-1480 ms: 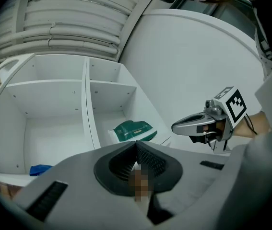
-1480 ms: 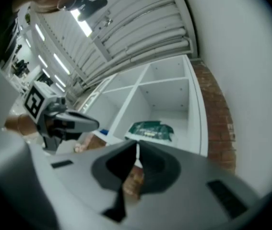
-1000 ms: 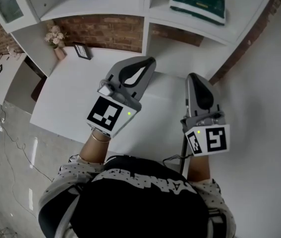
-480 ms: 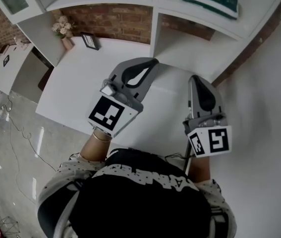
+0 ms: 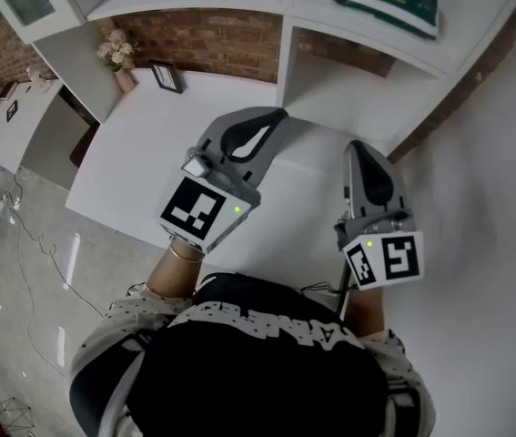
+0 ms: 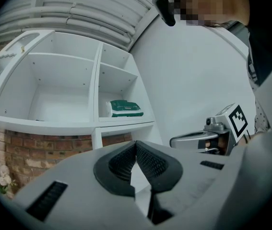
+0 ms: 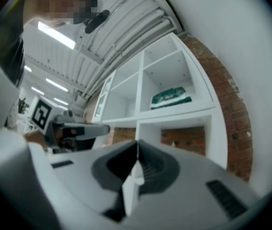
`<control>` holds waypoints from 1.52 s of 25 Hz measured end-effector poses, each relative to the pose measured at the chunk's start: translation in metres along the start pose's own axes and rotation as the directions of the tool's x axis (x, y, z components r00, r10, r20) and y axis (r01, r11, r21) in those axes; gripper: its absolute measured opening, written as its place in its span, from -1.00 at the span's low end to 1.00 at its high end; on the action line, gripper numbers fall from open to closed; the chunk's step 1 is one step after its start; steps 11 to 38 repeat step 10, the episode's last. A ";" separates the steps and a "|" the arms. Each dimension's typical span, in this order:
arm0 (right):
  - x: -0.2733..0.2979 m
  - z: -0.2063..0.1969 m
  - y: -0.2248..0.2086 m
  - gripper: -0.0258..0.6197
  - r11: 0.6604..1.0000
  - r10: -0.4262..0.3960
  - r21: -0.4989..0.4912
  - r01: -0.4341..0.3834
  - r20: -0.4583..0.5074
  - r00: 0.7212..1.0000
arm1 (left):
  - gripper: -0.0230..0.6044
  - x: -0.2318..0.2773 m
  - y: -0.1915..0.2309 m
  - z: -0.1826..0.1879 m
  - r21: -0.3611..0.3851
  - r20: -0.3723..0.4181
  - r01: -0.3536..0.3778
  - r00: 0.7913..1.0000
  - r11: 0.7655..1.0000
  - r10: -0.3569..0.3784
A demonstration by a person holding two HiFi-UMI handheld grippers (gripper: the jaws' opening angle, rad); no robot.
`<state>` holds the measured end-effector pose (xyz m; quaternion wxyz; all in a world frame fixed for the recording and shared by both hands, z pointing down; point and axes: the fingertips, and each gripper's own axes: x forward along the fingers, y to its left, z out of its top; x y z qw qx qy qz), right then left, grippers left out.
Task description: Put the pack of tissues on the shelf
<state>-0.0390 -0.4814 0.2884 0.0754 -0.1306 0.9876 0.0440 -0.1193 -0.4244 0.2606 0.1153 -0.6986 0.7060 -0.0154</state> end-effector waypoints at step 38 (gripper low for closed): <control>0.000 0.001 0.001 -0.82 1.000 -0.008 0.000 0.008 0.001 1.000 | -0.81 -0.003 0.004 -0.001 -0.012 0.000 -0.003 1.000 1.000 0.003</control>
